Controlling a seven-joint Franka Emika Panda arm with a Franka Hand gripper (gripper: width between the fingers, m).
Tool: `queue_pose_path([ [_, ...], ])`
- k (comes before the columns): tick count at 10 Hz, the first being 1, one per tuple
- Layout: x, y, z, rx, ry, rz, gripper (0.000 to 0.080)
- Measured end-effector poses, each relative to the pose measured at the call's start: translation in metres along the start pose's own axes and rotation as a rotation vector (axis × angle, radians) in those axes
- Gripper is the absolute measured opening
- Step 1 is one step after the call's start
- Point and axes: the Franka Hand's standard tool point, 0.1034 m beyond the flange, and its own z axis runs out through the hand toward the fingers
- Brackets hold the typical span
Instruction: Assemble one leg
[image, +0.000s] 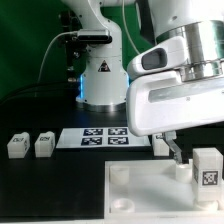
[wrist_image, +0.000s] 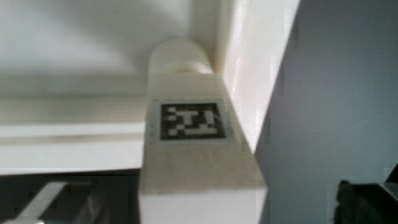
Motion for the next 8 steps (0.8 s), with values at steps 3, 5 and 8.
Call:
queue_pose_path([
  [3, 0.0051, 0.0088, -0.0009, 0.006, -0.263, 0.009, 0.0649],
  [5, 0.0059, 0.0082, 0.0014, 0.003, -0.246, 0.006, 0.0649],
  [8, 0.0036, 0.0098, 0.0068, -0.002, -0.263, 0.033, 0.0649],
])
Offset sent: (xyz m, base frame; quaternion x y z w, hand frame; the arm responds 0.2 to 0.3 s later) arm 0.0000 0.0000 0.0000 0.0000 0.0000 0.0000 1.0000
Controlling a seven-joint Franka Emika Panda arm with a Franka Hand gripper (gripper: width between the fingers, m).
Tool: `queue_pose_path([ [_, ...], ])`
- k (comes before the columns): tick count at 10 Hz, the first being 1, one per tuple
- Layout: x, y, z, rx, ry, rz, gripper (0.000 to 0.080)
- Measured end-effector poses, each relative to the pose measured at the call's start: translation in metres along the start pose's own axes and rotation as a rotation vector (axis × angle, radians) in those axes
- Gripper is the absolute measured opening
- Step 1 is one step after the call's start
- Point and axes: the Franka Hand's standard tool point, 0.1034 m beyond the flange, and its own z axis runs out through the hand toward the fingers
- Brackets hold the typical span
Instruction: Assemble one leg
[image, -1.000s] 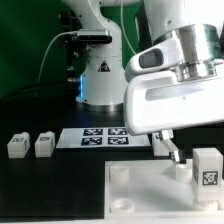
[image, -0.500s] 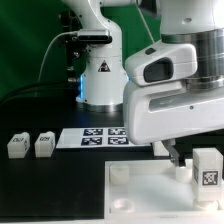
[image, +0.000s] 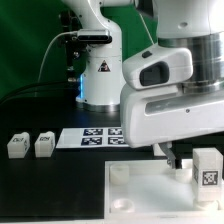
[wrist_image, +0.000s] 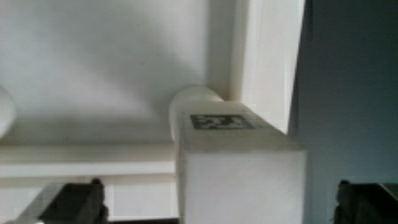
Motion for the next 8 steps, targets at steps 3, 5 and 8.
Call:
queue_pose_path([
  [3, 0.0008, -0.0001, 0.0101, 0.001, -0.016, 0.053, 0.0649],
  [5, 0.0003, 0.0002, 0.0108, 0.000, -0.017, 0.071, 0.0383],
  [8, 0.0001, -0.0008, 0.0111, -0.001, -0.017, 0.329, 0.0292],
])
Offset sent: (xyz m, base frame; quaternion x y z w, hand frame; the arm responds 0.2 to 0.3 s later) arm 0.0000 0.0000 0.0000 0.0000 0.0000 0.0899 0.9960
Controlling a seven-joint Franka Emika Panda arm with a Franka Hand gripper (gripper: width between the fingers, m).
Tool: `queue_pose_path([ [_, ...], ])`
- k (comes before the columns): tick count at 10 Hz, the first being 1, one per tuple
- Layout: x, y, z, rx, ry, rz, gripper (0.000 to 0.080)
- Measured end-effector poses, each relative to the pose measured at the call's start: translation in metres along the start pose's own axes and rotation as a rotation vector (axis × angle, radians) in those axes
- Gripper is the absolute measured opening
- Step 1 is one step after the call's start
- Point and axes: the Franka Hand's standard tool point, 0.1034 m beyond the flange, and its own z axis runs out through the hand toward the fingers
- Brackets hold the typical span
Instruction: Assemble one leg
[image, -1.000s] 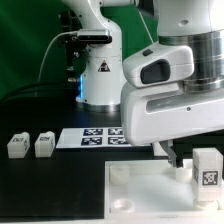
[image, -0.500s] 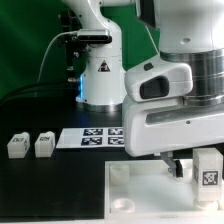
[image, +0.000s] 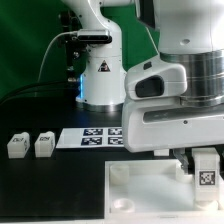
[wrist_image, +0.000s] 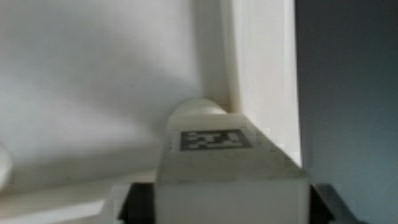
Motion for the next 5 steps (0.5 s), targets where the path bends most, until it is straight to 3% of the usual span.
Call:
queue_pose_path([
  [2, -0.0002, -0.0008, 0.0002, 0.001, 0.001, 0.158, 0.0292],
  [3, 0.0019, -0.0013, 0.0012, 0.010, 0.011, 0.408, 0.0292],
  [4, 0.0075, 0.0001, 0.0011, 0.061, 0.018, 0.641, 0.0292],
  [5, 0.0085, 0.0047, 0.0010, 0.139, 0.010, 0.900, 0.0294],
])
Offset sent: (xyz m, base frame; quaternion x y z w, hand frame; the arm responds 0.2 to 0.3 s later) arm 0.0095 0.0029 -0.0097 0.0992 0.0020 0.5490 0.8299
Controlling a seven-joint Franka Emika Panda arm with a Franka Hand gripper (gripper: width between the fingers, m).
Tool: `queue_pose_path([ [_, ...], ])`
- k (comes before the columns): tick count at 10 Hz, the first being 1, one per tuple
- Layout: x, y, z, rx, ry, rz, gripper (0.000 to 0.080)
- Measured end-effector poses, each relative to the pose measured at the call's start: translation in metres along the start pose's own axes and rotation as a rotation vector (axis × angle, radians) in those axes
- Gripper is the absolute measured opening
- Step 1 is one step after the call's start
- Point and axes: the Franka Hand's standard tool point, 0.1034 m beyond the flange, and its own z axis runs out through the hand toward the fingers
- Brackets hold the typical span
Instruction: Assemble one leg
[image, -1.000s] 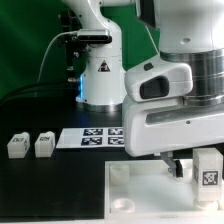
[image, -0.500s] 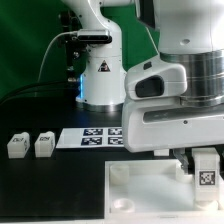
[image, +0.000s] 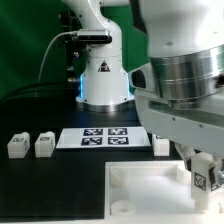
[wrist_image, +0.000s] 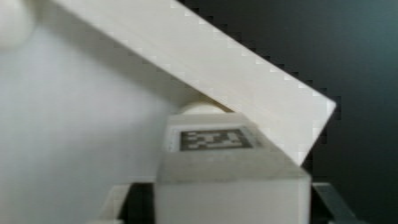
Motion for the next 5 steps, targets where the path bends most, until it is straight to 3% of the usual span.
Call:
queue_pose_path([
  [1, 0.0008, 0.0022, -0.0002, 0.032, -0.006, 0.062, 0.0294],
  [2, -0.0046, 0.0036, 0.0008, 0.015, -0.004, 0.171, 0.0294],
  [5, -0.0055, 0.0020, 0.0018, 0.033, -0.007, 0.436, 0.0294],
])
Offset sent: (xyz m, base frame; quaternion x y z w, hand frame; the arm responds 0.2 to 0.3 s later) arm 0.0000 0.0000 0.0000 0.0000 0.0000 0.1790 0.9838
